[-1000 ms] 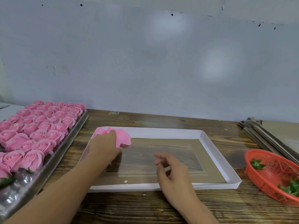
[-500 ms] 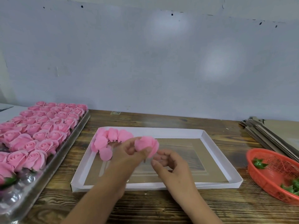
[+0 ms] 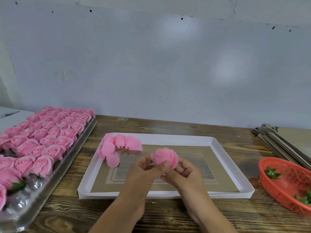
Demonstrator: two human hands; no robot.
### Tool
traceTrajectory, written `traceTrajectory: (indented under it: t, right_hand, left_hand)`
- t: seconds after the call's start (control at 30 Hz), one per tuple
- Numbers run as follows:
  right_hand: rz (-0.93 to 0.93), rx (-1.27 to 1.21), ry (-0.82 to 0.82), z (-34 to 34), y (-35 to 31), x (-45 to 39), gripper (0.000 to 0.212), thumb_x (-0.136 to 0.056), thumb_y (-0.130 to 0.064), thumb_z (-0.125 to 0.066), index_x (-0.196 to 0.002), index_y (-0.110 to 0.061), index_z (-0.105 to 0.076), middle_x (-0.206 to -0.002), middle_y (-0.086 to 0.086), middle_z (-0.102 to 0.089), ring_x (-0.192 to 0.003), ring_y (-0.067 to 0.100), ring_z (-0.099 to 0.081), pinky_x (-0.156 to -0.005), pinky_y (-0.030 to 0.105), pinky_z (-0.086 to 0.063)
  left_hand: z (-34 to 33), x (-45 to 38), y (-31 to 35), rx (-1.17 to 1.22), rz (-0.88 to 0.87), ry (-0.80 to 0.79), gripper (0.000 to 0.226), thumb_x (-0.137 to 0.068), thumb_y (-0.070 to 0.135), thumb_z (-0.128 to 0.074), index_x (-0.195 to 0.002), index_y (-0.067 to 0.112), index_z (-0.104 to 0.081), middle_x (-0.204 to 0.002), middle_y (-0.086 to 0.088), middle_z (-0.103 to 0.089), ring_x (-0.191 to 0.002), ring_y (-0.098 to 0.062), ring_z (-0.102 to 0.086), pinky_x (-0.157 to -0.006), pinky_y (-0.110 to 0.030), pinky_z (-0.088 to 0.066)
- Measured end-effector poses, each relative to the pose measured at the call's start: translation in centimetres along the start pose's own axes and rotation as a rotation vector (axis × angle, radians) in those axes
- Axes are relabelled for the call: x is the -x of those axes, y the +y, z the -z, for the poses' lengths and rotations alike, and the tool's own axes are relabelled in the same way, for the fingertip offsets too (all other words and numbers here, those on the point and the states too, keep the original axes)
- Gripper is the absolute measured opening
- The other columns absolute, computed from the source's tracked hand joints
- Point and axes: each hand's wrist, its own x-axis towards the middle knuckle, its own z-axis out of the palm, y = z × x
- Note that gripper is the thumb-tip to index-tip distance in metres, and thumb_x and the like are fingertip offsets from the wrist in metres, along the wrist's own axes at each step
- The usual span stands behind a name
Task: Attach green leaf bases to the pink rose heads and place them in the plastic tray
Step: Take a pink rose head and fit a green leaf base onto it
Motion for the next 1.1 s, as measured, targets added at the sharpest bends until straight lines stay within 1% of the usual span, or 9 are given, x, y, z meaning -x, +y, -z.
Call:
traceTrajectory:
  t: [0.13, 0.23, 0.4, 0.57, 0.67, 0.77, 0.87, 1.0, 1.1]
  right_hand:
    - [-0.037, -0.159, -0.036, -0.1, -0.4, 0.0, 0.039, -0.076, -0.023, -0.081, -0.112, -0.011, -0.073, -0.113, 0.02, -0.072, -0.108, 0.032, -0.068, -0.086, 0.031, -0.057]
    - [-0.129, -0.289, -0.147, -0.1, -0.7, 0.2, 0.045, -0.076, -0.023, -0.081, -0.115, -0.003, -0.07, -0.115, 0.025, -0.068, -0.102, 0.031, -0.068, -0.087, 0.032, -0.058]
    - [-0.286, -0.439, -0.302, 0.1, -1.3, 0.5, 0.031, -0.076, -0.014, -0.076, -0.103, 0.0, -0.072, -0.085, 0.017, -0.066, -0.074, 0.02, -0.067, -0.071, 0.026, -0.058]
    - [-0.285, -0.442, -0.346, -0.3, -1.2, 0.7, 0.04, -0.079, -0.017, -0.079, -0.115, -0.003, -0.069, -0.096, 0.015, -0.067, -0.082, 0.018, -0.066, -0.074, 0.026, -0.057]
    - [-0.296, -0.413, -0.278, -0.5, -0.8, 0.7, 0.051, -0.068, -0.025, -0.089, -0.11, -0.001, -0.071, -0.094, 0.016, -0.066, -0.077, 0.018, -0.065, -0.07, 0.025, -0.057]
    - [-0.401, -0.494, -0.292, -0.3, -1.0, 0.7, 0.038, -0.075, -0.026, -0.081, -0.1, 0.0, -0.07, -0.079, 0.015, -0.065, -0.063, 0.016, -0.063, -0.062, 0.024, -0.056]
    - [-0.548, -0.582, -0.327, -0.2, -1.5, 0.8, 0.031, -0.076, -0.028, -0.071, -0.093, -0.001, -0.071, -0.068, 0.015, -0.062, -0.055, 0.018, -0.061, -0.053, 0.025, -0.053]
    - [-0.507, -0.473, -0.285, -0.4, -1.6, 0.8, 0.026, -0.079, -0.029, -0.067, -0.093, -0.008, -0.073, -0.073, 0.012, -0.063, -0.056, 0.016, -0.059, -0.054, 0.024, -0.051]
    - [-0.433, -0.447, -0.237, -0.6, -1.4, 0.7, 0.027, -0.083, -0.024, -0.067, -0.104, -0.008, -0.068, -0.074, 0.008, -0.06, -0.056, 0.012, -0.057, -0.055, 0.019, -0.049]
  left_hand:
    - [0.1, -0.1, 0.1, -0.002, 0.0, -0.122, 0.05, -0.068, 0.042, -0.089, -0.112, 0.023, -0.074, -0.114, -0.006, -0.075, -0.114, -0.021, -0.067, -0.099, -0.04, -0.051]
    - [0.1, -0.4, 0.0, 0.007, 0.033, -0.233, 0.055, -0.07, 0.045, -0.086, -0.116, 0.017, -0.072, -0.118, -0.014, -0.071, -0.116, -0.029, -0.066, -0.105, -0.046, -0.051]
    - [0.2, -0.7, 0.4, -0.049, 0.073, -0.361, 0.047, -0.077, 0.049, -0.077, -0.115, 0.022, -0.075, -0.118, -0.011, -0.073, -0.114, -0.024, -0.069, -0.098, -0.039, -0.056]
    - [-0.6, -0.5, 0.1, -0.109, 0.007, -0.2, 0.031, -0.084, 0.049, -0.068, -0.106, 0.029, -0.078, -0.105, -0.003, -0.077, -0.1, -0.017, -0.074, -0.079, -0.03, -0.059]
    - [-1.0, -0.5, -0.2, -0.064, -0.022, -0.148, 0.032, -0.081, 0.047, -0.067, -0.1, 0.025, -0.079, -0.104, -0.003, -0.077, -0.1, -0.018, -0.074, -0.078, -0.032, -0.061]
    - [-1.1, -0.5, 0.2, -0.014, -0.059, -0.151, 0.03, -0.079, 0.046, -0.068, -0.092, 0.021, -0.078, -0.107, -0.001, -0.077, -0.1, -0.025, -0.072, -0.079, -0.034, -0.058]
    - [-1.4, -0.3, 0.6, -0.023, -0.103, -0.162, 0.033, -0.081, 0.05, -0.068, -0.083, 0.017, -0.073, -0.1, -0.004, -0.078, -0.077, -0.033, -0.056, -0.077, -0.04, -0.043]
    - [-1.9, -0.3, 0.8, -0.016, -0.187, -0.066, 0.044, -0.073, 0.058, -0.069, -0.073, 0.014, -0.069, -0.082, -0.007, -0.076, -0.063, -0.016, -0.066, -0.059, -0.027, -0.056]
    - [-2.0, -0.3, 0.7, -0.043, -0.206, -0.034, 0.036, -0.073, 0.053, -0.065, -0.068, 0.018, -0.07, -0.08, -0.006, -0.074, -0.069, -0.018, -0.068, -0.062, -0.028, -0.058]
